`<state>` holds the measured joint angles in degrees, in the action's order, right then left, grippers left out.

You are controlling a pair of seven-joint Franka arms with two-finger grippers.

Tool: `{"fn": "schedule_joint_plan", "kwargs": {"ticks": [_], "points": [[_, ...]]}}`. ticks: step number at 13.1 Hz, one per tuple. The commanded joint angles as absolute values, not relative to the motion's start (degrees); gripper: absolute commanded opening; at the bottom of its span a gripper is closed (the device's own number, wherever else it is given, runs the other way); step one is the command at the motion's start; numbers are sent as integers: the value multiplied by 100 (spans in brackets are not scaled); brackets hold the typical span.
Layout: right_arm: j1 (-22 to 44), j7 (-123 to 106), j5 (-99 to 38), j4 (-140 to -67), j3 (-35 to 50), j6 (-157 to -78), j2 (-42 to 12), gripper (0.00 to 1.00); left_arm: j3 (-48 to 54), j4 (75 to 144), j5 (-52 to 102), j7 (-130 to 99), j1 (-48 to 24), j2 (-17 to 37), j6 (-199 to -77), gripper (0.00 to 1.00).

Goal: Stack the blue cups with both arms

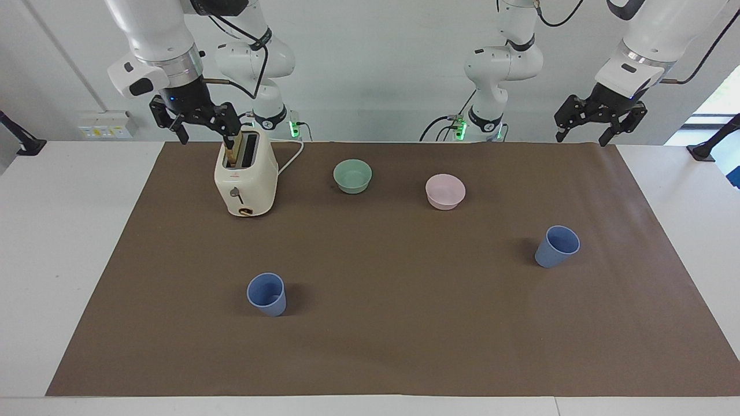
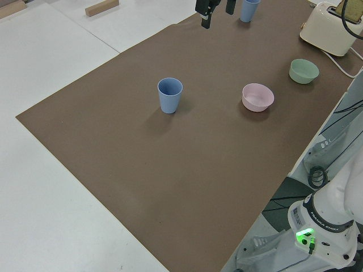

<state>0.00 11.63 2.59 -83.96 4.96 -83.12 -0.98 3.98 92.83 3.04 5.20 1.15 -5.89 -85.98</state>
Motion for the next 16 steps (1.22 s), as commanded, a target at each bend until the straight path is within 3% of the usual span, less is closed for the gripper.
{"fn": "schedule_joint_plan", "kwargs": {"ticks": [1, 16], "points": [[-62, 1222, 273, -8464, 536, -8341, -44, 100, 396, 9255, 325, 598, 132, -642, -8481, 100], [-62, 1213, 281, -8455, 536, -8341, -44, 100, 387, 9272, 290, 615, 149, -650, -8552, 100]]}}
